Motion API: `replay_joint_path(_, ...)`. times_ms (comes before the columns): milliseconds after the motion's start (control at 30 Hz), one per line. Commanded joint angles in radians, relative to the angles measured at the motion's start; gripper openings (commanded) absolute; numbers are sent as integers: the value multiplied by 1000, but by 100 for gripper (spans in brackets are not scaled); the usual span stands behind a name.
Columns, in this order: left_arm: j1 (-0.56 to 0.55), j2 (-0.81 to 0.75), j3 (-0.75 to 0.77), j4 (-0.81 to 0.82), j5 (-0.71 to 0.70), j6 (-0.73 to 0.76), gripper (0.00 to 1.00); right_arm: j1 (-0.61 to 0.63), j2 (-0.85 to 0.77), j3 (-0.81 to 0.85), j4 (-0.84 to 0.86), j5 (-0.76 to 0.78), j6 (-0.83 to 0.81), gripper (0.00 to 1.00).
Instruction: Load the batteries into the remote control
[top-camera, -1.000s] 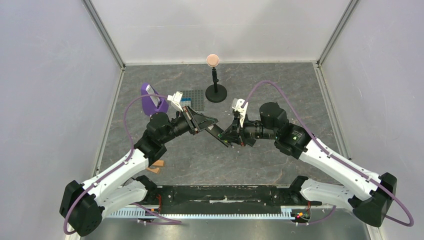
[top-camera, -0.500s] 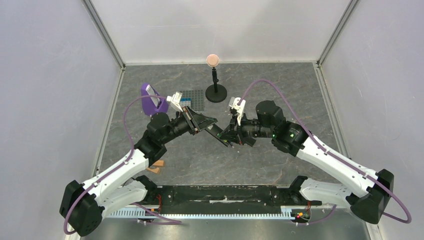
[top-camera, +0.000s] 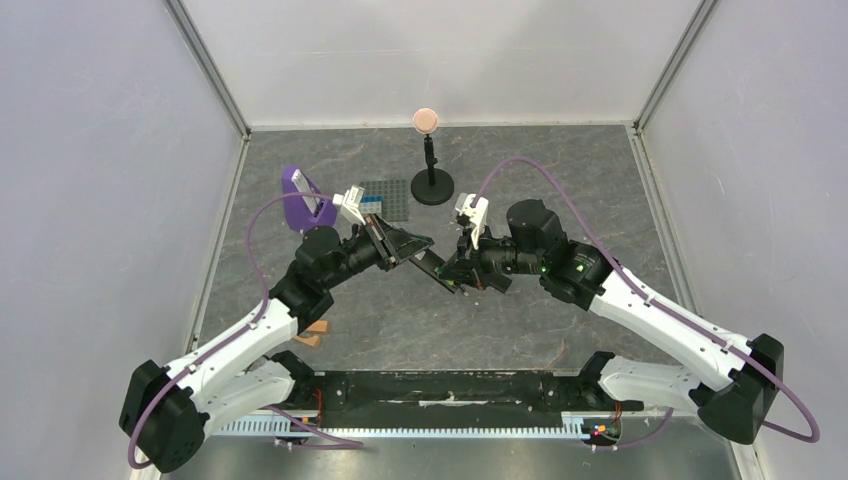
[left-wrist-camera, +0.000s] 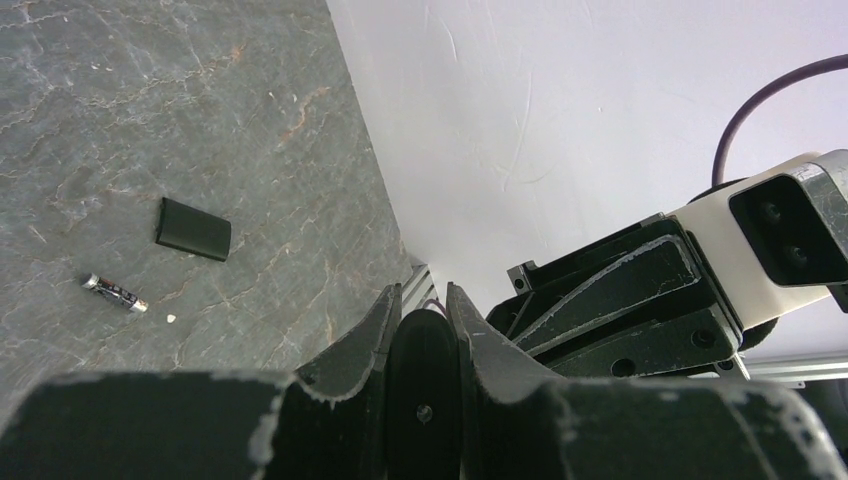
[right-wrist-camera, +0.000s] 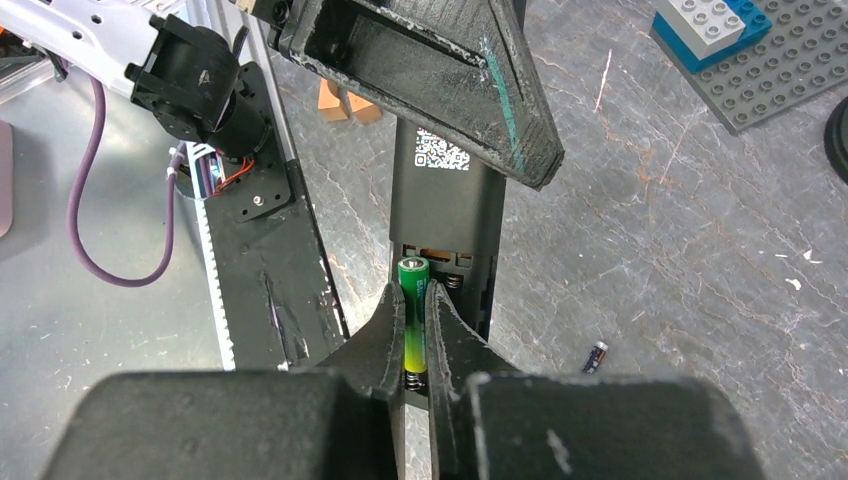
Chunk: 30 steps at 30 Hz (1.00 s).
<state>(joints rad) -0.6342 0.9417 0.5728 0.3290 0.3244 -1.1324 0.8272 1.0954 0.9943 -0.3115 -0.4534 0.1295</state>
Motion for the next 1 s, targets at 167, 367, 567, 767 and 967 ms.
replay_joint_path(167, 2, -6, 20, 99, -5, -21, 2, 1, 11, -2, -44, 24, 21, 7)
replay_joint_path(367, 2, -6, 20, 103, 4, -27, 2, 1, 1, -16, -11, 15, 22, 13)
replay_joint_path(567, 2, -7, 24, 107, 27, -4, 2, 1, -14, -25, 21, -17, 14, 16)
replay_joint_path(767, 2, -3, 24, 99, 33, 13, 2, 1, -24, -20, 32, -9, 21, 24)
replay_joint_path(967, 2, 4, 21, 97, 36, 20, 2, 2, -35, -5, 39, 10, 45, 32)
